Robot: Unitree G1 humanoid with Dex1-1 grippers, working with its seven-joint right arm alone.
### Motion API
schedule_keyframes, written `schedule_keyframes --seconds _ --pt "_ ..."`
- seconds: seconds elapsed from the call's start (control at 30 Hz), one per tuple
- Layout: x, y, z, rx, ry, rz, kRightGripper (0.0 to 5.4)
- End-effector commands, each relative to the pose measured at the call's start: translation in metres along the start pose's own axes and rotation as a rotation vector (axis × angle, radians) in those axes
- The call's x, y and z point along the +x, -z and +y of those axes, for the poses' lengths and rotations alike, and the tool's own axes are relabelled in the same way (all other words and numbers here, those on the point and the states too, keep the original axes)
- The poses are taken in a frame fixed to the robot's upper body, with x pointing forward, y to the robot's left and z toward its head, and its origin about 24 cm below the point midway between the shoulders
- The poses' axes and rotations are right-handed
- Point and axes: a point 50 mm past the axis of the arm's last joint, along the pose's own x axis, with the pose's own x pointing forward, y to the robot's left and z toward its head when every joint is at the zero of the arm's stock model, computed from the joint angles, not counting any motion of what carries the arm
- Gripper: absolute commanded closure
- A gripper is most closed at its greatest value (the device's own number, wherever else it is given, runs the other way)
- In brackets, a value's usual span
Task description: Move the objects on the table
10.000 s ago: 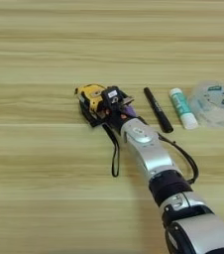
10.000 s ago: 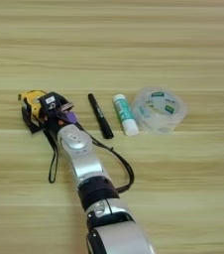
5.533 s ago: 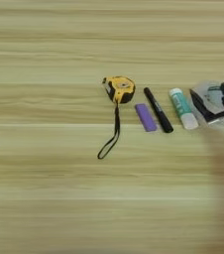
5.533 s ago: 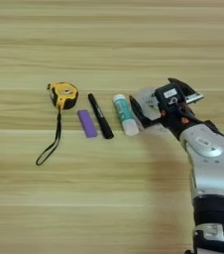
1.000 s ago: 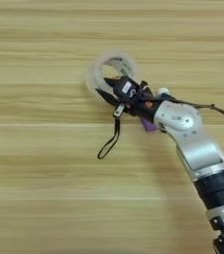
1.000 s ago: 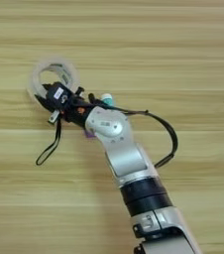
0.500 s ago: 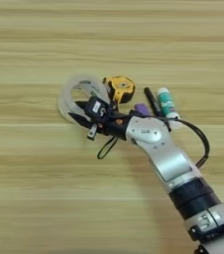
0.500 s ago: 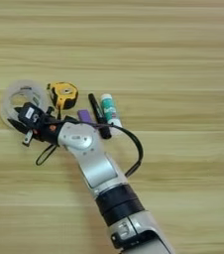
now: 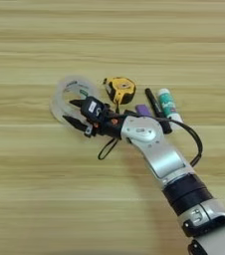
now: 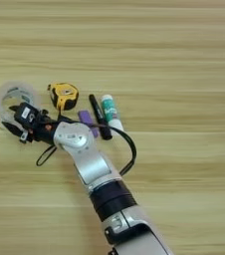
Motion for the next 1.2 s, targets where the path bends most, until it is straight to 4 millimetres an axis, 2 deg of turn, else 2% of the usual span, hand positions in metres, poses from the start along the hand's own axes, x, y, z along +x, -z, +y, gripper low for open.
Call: schedule_keyframes --seconds 0.03,0.27,0.47,0.6,0.73,0.9,1.07,1.2 --pt "0.0 -0.015 -0.014 -0.061 0.038 -0.031 2.7" --pt "-0.005 -0.037 -0.019 -0.112 0.062 -0.098 1.59" --pt "-0.013 -0.055 -0.023 -0.127 0.108 -0.164 0.95" --pt "-0.023 -0.059 -0.032 -0.119 0.174 -0.191 0.45" --pt "-0.039 -0.055 -0.046 -0.108 0.267 -0.197 0.03" --pt "-0.066 -0.053 -0.064 -0.087 0.411 -0.222 0.03" --pt "-0.101 -0.035 -0.086 -0.074 0.598 -0.178 0.03" --pt "-0.117 -0.016 -0.096 -0.018 0.7 -0.142 0.03"
